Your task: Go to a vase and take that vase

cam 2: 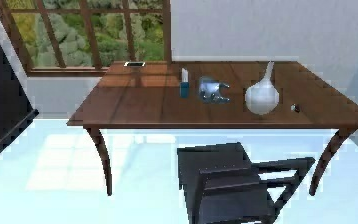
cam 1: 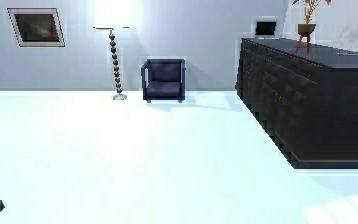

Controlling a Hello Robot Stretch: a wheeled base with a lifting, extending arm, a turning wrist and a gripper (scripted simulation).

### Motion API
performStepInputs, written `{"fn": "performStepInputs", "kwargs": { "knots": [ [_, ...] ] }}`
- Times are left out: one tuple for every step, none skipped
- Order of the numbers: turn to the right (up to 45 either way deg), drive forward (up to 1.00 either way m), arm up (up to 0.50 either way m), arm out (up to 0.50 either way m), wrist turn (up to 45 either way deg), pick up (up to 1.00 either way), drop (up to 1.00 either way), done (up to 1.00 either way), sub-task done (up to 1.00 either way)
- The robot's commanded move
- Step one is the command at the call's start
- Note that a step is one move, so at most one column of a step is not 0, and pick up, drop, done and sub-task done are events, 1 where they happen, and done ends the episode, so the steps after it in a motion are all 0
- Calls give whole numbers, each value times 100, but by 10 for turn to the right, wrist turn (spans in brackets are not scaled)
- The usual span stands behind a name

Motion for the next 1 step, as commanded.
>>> {"fn": "performStepInputs", "kwargs": {
  "knots": [
    [120, 0, 0, 0, 0, 0, 0, 0, 0]
  ]
}}
